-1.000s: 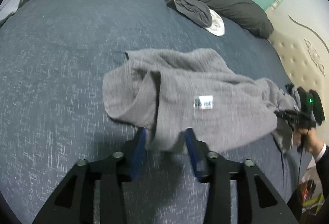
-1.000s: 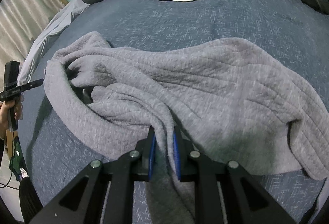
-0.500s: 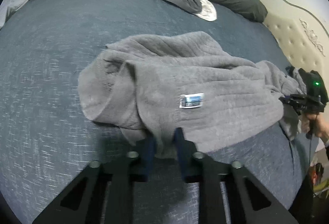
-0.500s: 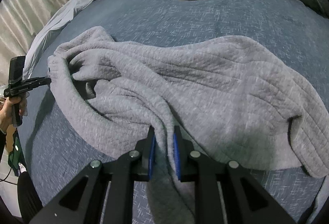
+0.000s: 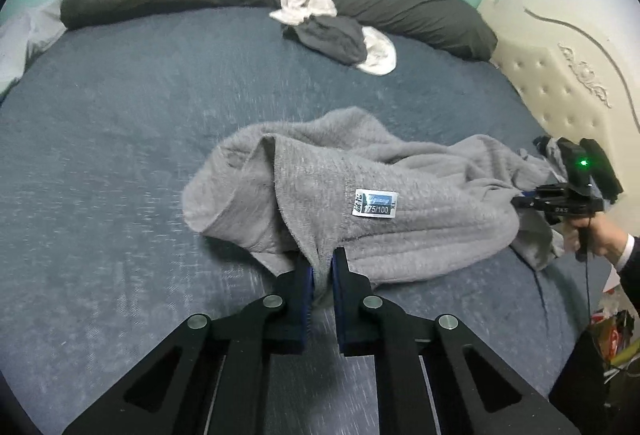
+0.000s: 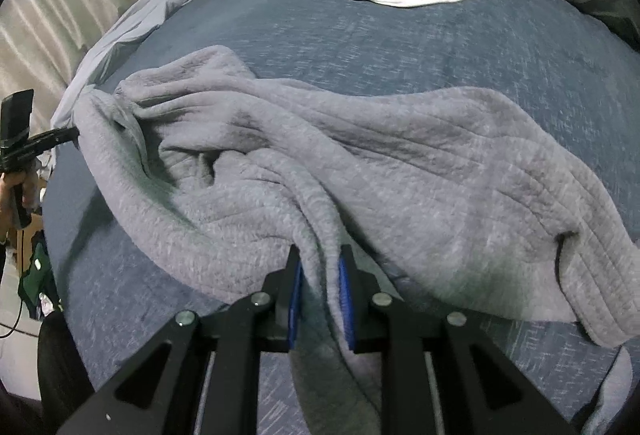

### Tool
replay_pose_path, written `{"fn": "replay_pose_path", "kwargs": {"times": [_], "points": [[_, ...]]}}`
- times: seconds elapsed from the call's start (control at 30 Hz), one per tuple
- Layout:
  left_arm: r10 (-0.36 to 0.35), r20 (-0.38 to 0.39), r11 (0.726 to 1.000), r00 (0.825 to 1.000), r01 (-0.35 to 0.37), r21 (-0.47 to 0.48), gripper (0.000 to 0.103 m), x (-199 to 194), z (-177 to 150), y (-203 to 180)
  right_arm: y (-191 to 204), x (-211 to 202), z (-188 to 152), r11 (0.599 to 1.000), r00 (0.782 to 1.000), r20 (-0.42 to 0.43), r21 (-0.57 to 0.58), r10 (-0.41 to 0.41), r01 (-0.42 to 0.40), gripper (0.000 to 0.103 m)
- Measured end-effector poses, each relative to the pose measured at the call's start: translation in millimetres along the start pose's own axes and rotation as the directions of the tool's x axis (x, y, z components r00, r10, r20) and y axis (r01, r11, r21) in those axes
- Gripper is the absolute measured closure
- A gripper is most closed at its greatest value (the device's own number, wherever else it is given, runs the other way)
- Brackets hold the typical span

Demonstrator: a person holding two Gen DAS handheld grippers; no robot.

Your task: Fold clothes

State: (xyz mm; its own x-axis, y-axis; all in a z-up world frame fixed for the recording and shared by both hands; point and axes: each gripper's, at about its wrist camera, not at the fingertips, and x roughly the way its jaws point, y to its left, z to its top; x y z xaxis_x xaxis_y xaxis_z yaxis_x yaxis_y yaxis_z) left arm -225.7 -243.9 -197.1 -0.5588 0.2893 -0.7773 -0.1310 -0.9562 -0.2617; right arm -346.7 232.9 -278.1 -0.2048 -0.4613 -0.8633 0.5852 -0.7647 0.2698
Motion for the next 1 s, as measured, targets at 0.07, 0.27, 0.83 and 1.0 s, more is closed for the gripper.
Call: {"fn": "replay_pose_path", "kwargs": {"times": [0.07,0.27,0.83,1.0], "points": [[-0.001,0.023,1.000,1.000,0.001,-0.004,0.094,-24,-2,0,11,-8,2,1.000,1.000,-0.002,-0.028,0.012,-0.012,0.087],[0.008,0.065,1.000,0.998,-0.006,-0.023,0.094,-81,-18,1,40,-36,2,0.993,0.996,-0.019,-0.076,0.087,-0.088,0.087],[0.016,-0.178,0.979,0.984,-0.052,-0.199,0.089,-11,-109,35,40,-20,-32,0.987,0.982,-0.112,-0.044,0.149,-0.154,0.074],[0.035,-0.102,0.978,0.994,-0.055,-0.202,0.077,-38,-92,39,1,-48,-7,0.999,0.999,0.003,-0.002,0.046,-0.046,0.058]]}}
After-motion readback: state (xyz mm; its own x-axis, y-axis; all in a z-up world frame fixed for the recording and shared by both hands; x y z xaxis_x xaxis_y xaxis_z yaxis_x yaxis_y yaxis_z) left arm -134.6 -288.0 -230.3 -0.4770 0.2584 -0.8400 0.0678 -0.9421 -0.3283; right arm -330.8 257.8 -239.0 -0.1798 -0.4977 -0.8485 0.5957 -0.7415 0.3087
